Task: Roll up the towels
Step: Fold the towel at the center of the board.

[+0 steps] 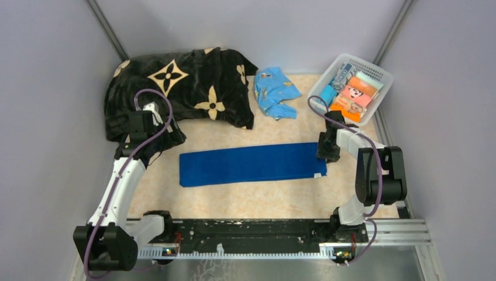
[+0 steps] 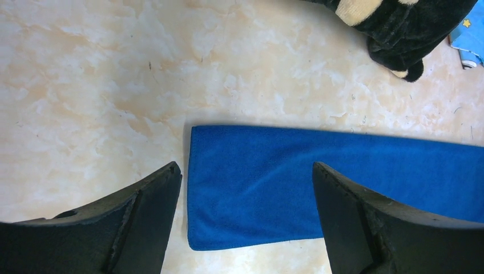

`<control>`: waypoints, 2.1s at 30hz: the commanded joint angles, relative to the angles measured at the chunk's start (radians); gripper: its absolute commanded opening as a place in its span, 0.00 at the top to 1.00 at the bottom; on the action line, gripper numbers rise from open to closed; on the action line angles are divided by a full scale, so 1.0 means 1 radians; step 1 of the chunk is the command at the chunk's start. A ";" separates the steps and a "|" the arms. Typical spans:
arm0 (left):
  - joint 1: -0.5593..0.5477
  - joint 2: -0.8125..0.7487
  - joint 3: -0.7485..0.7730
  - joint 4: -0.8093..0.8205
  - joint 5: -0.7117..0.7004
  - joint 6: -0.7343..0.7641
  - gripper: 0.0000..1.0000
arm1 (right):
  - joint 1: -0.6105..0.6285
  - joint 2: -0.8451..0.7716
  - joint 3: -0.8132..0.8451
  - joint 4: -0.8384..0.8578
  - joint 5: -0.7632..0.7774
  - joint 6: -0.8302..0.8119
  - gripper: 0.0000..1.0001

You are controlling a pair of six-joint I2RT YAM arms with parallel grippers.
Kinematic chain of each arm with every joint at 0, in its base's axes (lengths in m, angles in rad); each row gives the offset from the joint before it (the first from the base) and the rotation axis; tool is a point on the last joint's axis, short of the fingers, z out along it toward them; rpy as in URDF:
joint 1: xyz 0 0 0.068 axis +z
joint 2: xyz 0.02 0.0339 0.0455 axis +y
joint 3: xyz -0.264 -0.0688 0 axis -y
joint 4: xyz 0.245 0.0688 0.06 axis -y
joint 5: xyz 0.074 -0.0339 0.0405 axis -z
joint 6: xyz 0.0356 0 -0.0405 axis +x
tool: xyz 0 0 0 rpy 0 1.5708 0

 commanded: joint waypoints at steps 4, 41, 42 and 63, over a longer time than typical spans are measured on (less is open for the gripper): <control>-0.001 -0.031 -0.008 0.030 -0.028 0.017 0.10 | 0.059 0.172 -0.032 0.001 -0.043 0.027 0.73; -0.138 0.182 -0.258 0.273 0.356 -0.278 0.17 | 0.327 -0.108 0.283 -0.117 -0.056 0.076 1.00; -0.144 0.195 -0.272 0.295 0.362 -0.288 0.18 | 0.355 -0.096 0.293 -0.108 -0.082 0.094 1.00; -0.274 0.379 -0.349 0.473 0.369 -0.404 0.51 | 0.738 0.206 0.565 -0.102 -0.248 0.284 1.00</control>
